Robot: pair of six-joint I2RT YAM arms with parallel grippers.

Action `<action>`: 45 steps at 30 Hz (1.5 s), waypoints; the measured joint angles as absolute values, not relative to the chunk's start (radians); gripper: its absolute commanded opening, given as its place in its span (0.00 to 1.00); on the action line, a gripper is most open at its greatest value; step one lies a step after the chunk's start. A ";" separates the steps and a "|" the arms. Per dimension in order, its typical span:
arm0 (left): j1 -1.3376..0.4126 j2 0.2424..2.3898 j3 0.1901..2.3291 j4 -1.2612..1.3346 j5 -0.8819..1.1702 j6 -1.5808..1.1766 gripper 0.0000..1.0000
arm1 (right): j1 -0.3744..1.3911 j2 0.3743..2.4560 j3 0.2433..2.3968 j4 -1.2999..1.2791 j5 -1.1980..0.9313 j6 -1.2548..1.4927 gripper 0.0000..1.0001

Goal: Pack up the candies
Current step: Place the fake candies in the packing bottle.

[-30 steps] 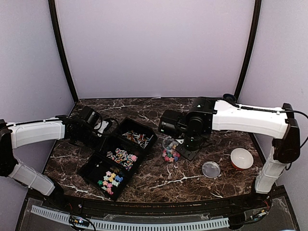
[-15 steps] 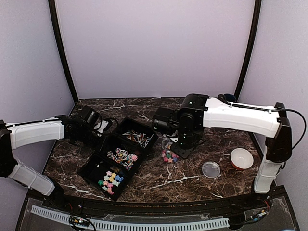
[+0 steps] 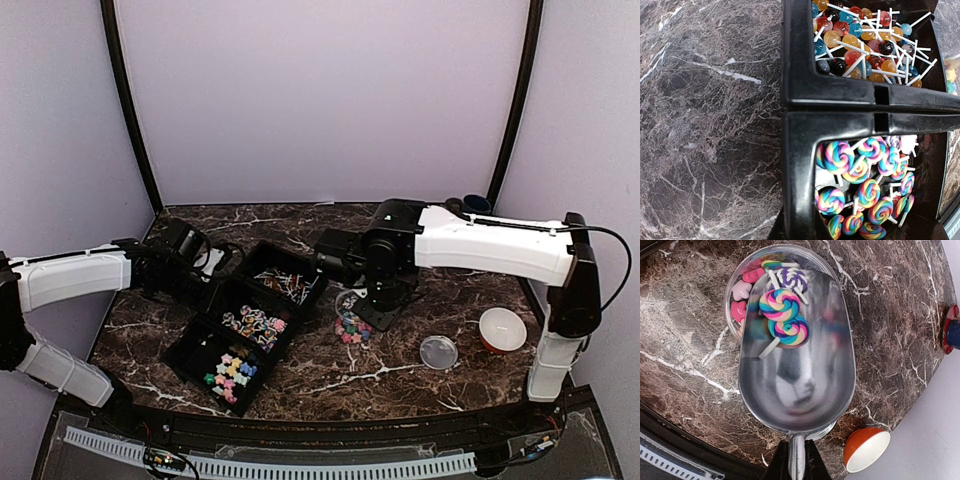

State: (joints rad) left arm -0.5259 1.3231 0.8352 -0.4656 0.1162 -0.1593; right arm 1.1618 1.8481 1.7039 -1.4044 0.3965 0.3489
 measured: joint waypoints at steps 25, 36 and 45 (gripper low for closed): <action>-0.526 1.323 0.835 -0.466 0.114 -0.162 0.00 | 1.165 1.882 1.773 -1.414 0.424 0.305 0.00; -0.522 1.323 0.835 -0.466 0.095 -0.162 0.00 | 1.165 1.881 1.771 -1.414 0.419 0.307 0.00; -0.471 1.364 0.852 -0.467 0.073 -0.165 0.00 | 1.176 1.864 1.726 -1.411 0.421 0.333 0.00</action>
